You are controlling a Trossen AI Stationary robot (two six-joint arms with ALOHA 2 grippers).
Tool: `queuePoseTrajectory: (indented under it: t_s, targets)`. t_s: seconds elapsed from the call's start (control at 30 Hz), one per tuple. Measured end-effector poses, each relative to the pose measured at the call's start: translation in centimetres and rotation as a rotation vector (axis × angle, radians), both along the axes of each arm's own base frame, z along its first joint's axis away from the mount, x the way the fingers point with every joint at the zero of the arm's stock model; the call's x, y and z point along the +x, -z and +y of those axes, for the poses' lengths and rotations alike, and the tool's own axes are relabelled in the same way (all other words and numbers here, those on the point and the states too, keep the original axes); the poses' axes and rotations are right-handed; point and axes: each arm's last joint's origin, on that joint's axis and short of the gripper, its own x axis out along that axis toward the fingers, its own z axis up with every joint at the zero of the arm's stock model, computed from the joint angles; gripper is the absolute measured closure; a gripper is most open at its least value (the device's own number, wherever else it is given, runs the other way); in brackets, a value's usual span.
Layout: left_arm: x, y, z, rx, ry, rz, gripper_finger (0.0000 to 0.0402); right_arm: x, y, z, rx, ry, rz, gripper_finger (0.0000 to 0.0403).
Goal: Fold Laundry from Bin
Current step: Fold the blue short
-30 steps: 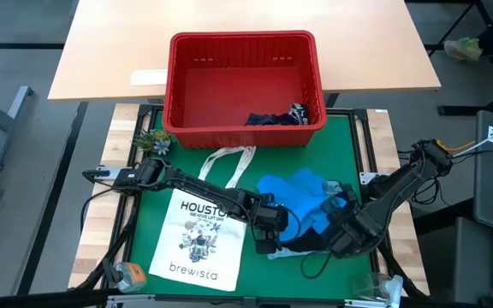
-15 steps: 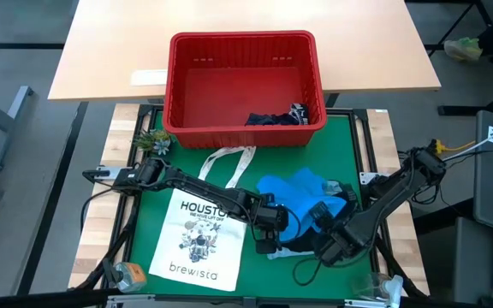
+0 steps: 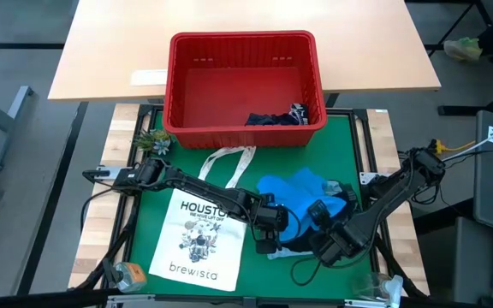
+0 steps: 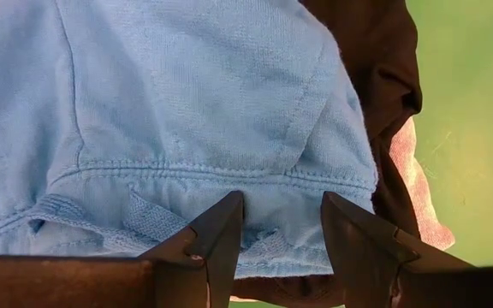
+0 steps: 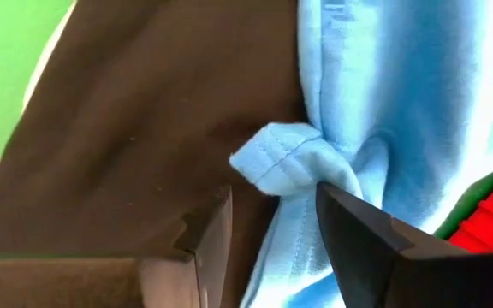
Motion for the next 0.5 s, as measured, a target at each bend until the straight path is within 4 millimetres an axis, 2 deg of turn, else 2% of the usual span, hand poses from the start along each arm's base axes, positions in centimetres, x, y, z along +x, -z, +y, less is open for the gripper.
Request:
queuePoseTrajectory:
  t_s: [0.5]
  targets:
    - [0.00, 0.00, -0.01, 0.000, -0.001, 0.000, 0.0247, 0.94, -0.11, 0.47, -0.001, -0.001, -0.146, 0.0242]
